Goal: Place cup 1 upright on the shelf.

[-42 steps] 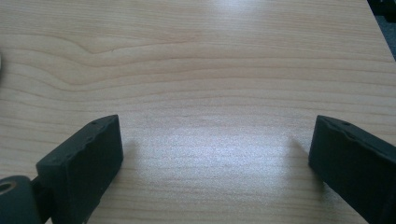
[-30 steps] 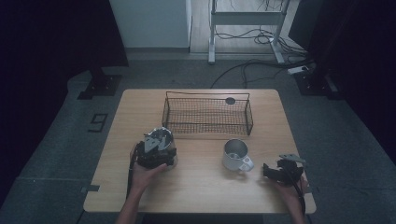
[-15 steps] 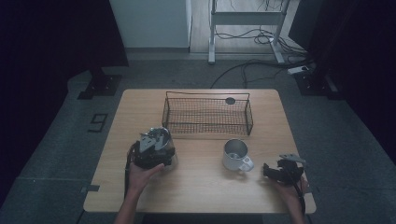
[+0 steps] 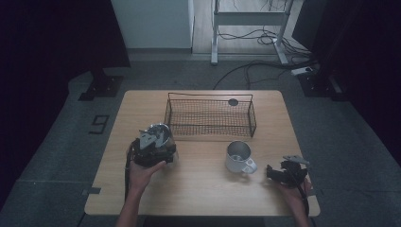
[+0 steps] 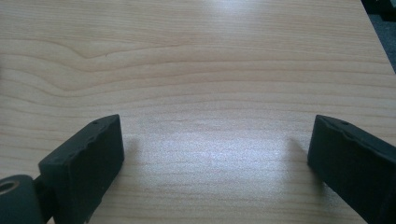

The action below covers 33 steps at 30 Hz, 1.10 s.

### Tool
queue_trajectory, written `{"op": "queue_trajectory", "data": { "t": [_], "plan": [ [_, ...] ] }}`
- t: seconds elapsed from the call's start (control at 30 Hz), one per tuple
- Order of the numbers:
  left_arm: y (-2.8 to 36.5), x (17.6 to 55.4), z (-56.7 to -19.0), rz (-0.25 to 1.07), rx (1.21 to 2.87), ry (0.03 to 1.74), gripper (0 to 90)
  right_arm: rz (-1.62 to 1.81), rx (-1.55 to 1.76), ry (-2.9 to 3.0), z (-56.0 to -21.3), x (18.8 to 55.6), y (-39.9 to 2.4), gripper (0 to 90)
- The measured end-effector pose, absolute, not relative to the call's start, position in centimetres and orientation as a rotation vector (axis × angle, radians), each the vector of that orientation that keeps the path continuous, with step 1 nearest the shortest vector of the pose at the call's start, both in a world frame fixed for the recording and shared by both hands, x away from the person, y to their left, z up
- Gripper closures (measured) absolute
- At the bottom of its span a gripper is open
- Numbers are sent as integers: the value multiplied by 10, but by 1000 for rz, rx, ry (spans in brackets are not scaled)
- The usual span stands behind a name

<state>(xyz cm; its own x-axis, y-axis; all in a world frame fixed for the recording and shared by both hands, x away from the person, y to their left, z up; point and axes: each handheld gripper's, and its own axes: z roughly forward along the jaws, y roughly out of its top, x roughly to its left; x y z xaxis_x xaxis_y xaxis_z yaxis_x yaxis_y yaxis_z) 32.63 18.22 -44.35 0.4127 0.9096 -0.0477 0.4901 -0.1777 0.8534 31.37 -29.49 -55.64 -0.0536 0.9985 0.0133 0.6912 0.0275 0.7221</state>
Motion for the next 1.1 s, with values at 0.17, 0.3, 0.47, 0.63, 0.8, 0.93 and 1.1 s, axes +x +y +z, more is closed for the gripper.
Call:
{"op": "queue_trajectory", "data": {
  "t": [0.17, 0.3, 0.47, 0.63, 0.8, 0.93, 1.1],
  "plan": [
    [181, 325, -437, 628, 1823, 1204, 40, 781, 1713, 1798, -556, 314, -295, 35],
    [181, 325, -429, 635, 1816, 1199, 40, 780, 1714, 1798, -556, 314, -295, 34],
    [182, 325, -422, 626, 1806, 1188, 40, 780, 1714, 1798, -556, 314, -295, 34],
    [185, 327, -419, 618, 1801, 1188, 40, 780, 1714, 1798, -556, 314, -295, 34],
    [185, 329, -416, 624, 1809, 1186, 40, 781, 1714, 1797, -556, 314, -295, 35],
    [184, 330, -413, 630, 1816, 1182, 40, 781, 1714, 1797, -556, 314, -295, 35],
    [184, 333, -410, 627, 1815, 1176, 40, 781, 1714, 1797, -556, 314, -295, 35]
  ]
}}
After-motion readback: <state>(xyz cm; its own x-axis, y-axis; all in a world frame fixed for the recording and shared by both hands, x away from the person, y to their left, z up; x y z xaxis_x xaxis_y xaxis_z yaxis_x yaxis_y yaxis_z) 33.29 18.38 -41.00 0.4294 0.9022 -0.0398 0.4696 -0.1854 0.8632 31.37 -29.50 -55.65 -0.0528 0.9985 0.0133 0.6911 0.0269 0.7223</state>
